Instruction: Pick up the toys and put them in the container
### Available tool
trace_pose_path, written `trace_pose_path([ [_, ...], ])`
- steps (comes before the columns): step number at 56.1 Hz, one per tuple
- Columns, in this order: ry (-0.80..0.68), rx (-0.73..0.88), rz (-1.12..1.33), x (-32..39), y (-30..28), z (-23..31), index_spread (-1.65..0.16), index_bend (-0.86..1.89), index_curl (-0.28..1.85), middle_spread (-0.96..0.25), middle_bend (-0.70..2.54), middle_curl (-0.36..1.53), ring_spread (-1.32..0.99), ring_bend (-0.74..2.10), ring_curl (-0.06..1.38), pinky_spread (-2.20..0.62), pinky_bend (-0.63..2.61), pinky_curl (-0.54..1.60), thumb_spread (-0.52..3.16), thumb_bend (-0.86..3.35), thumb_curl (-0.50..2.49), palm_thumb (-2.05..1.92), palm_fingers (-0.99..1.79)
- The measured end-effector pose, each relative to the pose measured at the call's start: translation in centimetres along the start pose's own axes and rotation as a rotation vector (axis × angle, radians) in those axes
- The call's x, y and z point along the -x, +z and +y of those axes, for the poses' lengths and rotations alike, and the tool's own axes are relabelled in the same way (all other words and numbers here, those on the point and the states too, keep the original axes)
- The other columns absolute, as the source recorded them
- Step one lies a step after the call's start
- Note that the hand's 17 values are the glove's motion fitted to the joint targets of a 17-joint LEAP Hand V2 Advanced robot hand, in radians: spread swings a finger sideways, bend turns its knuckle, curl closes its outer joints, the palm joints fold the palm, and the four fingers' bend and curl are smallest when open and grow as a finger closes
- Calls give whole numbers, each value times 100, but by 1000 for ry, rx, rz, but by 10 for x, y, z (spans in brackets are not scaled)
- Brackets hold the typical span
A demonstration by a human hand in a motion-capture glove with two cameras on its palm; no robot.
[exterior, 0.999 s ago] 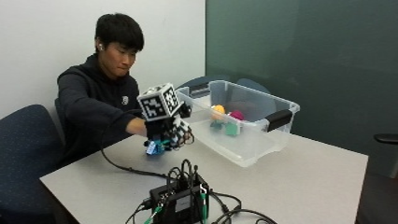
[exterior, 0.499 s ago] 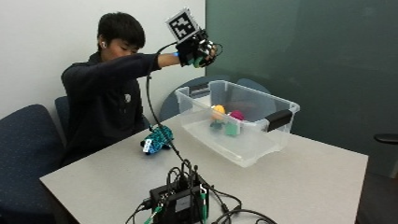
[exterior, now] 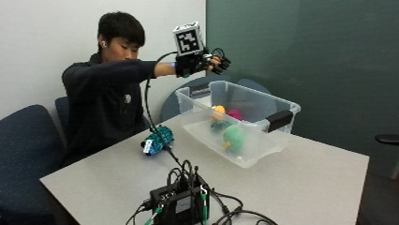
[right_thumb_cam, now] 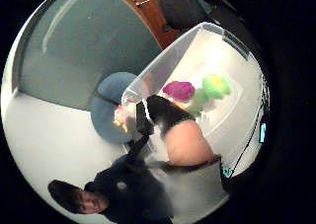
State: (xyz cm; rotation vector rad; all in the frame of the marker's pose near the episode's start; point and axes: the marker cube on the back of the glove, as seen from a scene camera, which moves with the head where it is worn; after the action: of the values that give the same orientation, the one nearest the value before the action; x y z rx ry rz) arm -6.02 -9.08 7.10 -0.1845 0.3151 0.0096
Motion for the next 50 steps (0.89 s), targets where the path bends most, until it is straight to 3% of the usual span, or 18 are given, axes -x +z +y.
trace_pose_path([
  [5,65,8,-149,-6,-10,26,-27,19,61,-8,31,55,-15,65,29,-5,90,39,126,-2,47,-1,-9],
  [19,72,40,-123,-65,6,134,-27,18,56,-5,26,51,-13,57,27,-2,80,35,132,-3,38,-3,-1],
  [34,132,218,-115,-97,105,216,-26,19,54,-4,29,50,-12,53,26,-1,74,33,131,-4,32,-5,5],
  [50,29,318,-70,-71,175,240,-27,14,48,-4,28,48,-12,60,27,0,76,33,115,-7,25,-9,16],
])
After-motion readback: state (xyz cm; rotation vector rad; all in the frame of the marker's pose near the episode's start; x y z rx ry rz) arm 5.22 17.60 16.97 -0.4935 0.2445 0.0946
